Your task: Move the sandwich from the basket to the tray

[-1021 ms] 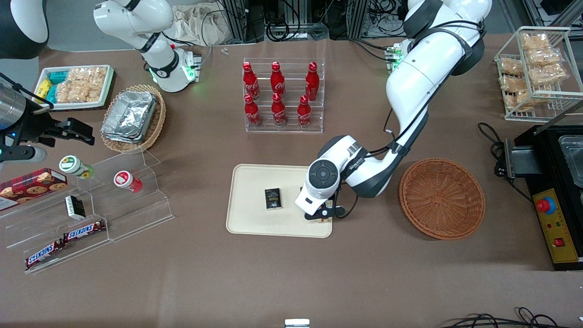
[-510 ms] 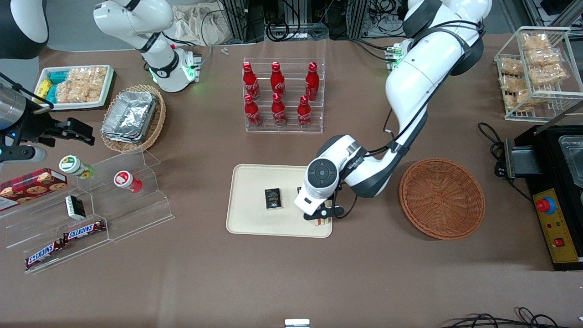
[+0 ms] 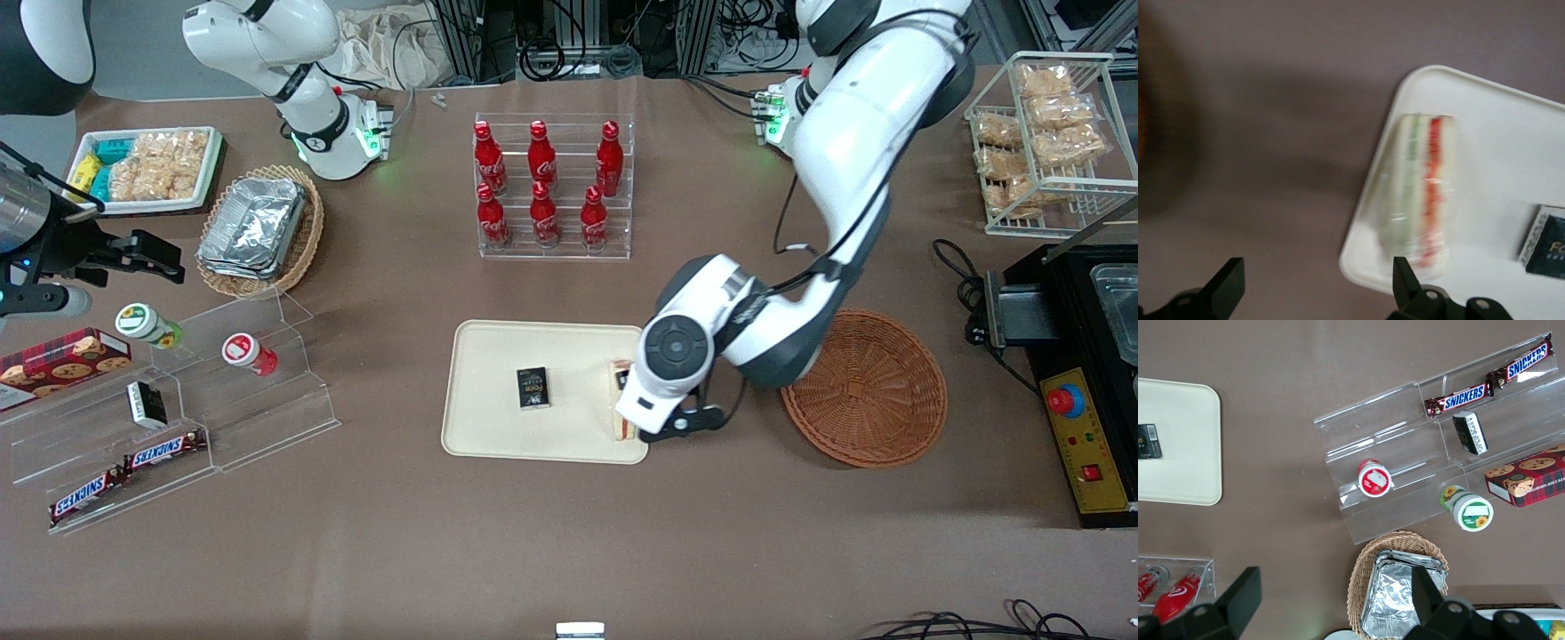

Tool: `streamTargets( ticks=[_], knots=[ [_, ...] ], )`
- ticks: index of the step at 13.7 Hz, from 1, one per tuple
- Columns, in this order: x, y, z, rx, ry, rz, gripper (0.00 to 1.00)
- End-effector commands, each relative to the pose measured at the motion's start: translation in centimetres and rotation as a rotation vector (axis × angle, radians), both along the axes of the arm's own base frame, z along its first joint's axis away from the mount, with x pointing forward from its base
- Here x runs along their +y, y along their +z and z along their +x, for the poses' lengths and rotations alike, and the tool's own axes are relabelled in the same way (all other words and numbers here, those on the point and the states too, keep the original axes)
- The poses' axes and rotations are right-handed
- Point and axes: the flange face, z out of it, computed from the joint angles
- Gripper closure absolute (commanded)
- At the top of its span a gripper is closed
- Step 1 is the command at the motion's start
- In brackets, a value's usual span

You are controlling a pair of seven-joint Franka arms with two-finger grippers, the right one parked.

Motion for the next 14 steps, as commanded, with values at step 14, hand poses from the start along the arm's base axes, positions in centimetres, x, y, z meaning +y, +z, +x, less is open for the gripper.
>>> streamTargets(
  ticks=[14],
  knots=[
    [28.9,16.0,-6.2,-0.08,-0.371,-0.088,0.01]
  ],
)
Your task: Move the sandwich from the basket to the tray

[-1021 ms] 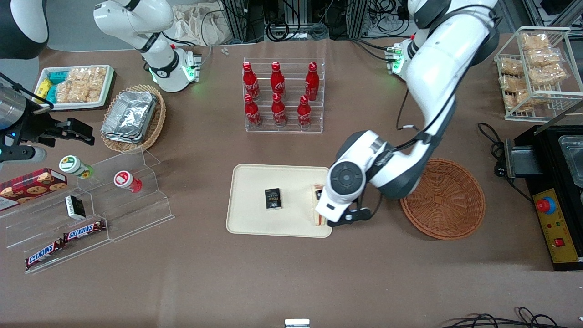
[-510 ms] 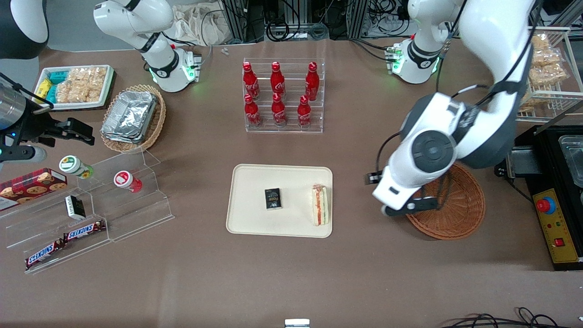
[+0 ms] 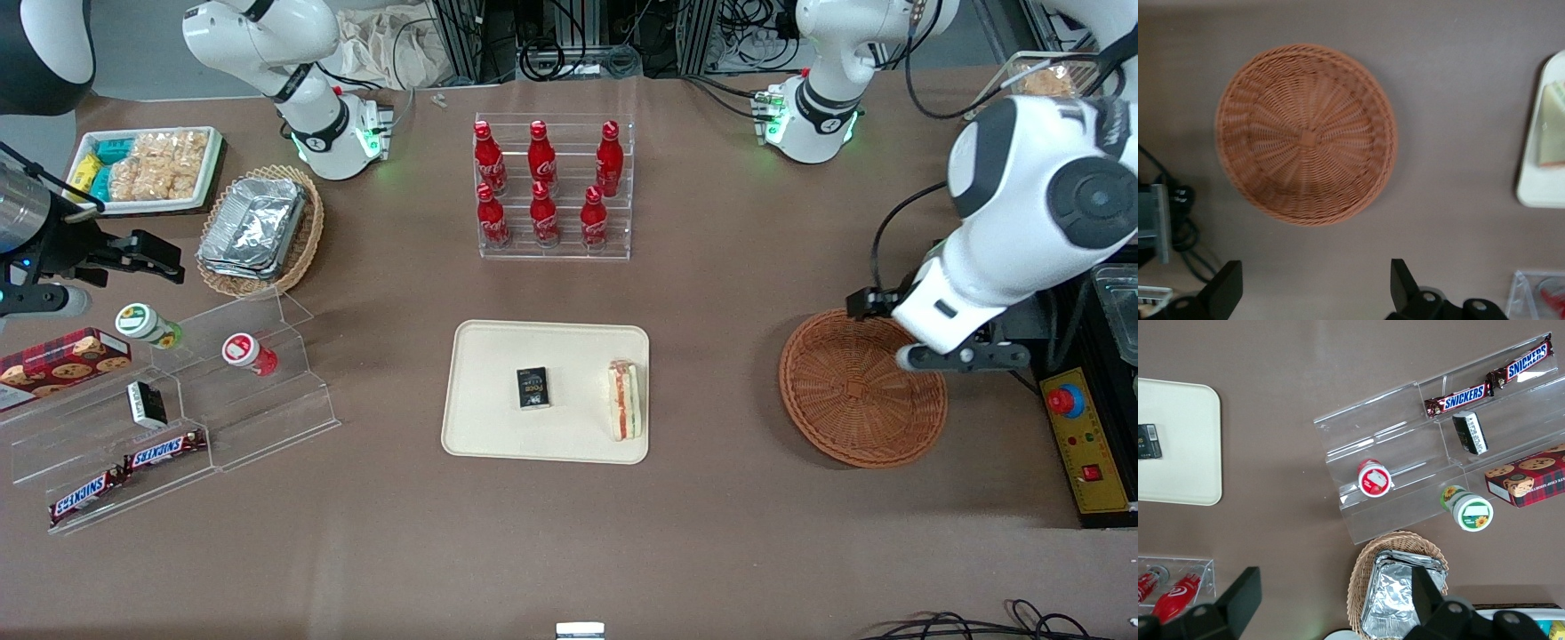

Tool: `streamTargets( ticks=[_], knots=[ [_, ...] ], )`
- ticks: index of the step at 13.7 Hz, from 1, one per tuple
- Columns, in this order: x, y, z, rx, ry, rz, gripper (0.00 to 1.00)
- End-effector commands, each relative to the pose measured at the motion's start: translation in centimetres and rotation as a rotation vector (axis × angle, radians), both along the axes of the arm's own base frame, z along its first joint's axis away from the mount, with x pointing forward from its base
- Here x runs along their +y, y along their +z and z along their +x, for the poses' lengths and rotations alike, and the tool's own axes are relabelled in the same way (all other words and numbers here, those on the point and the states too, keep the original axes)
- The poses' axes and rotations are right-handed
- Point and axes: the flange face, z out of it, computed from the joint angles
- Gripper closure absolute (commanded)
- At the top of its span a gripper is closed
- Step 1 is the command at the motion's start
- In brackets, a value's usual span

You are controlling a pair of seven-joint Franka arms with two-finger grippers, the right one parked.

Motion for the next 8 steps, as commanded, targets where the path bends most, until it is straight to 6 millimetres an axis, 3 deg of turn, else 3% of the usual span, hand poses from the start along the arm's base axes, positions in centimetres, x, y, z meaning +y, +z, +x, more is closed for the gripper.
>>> streamTargets(
  ticks=[1,3,8],
  knots=[
    [1.8,0.5,-1.4,-0.011,-0.073,-0.02,0.01],
    [2.6,1.5,-0.7,-0.031,-0.06,-0.02,0.01],
    [2.3,3.4,2.9,0.057,-0.059,-0.01,0.0]
  ],
)
